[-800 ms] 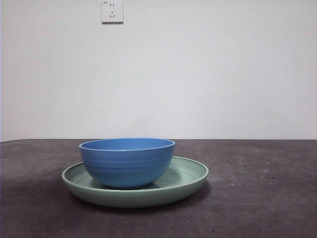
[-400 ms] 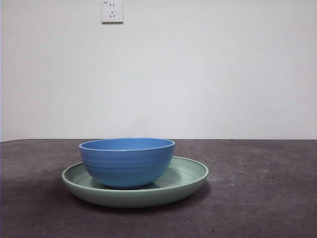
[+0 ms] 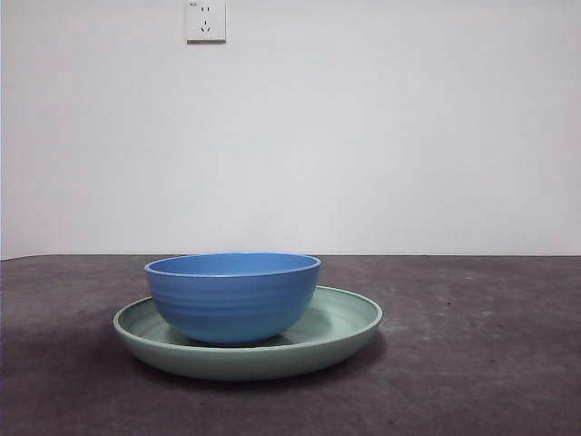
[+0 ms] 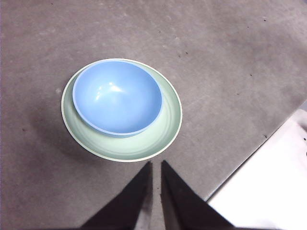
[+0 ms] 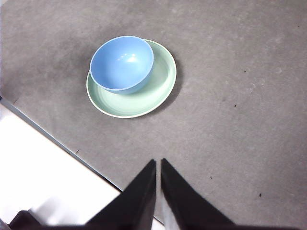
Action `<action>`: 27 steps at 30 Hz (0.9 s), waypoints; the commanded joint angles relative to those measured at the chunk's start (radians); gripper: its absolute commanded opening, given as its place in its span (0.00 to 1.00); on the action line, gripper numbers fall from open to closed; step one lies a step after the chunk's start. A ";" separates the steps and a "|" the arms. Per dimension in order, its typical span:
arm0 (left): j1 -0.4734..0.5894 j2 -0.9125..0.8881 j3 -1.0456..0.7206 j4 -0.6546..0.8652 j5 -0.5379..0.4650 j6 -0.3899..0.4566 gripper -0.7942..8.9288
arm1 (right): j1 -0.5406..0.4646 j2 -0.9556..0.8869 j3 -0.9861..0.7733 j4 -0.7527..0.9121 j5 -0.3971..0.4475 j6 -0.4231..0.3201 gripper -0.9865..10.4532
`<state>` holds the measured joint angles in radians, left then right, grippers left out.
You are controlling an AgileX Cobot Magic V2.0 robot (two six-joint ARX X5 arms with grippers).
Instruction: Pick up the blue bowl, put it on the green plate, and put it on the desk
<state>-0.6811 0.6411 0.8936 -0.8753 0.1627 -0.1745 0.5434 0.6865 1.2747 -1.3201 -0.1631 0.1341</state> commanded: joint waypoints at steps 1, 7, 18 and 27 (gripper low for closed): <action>-0.005 0.004 0.009 0.012 0.006 -0.002 0.11 | 0.008 0.004 0.016 0.010 0.000 -0.008 0.09; -0.003 -0.001 0.008 0.009 0.006 -0.002 0.11 | 0.008 0.004 0.016 0.010 0.000 -0.008 0.09; 0.364 -0.107 -0.179 0.212 0.017 0.009 0.11 | 0.008 0.004 0.016 0.010 0.000 -0.008 0.09; 0.668 -0.434 -0.710 0.634 0.016 0.008 0.11 | 0.008 0.004 0.016 0.010 0.004 -0.008 0.09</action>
<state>-0.0116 0.2073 0.1871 -0.2577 0.1753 -0.1738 0.5434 0.6861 1.2747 -1.3201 -0.1604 0.1341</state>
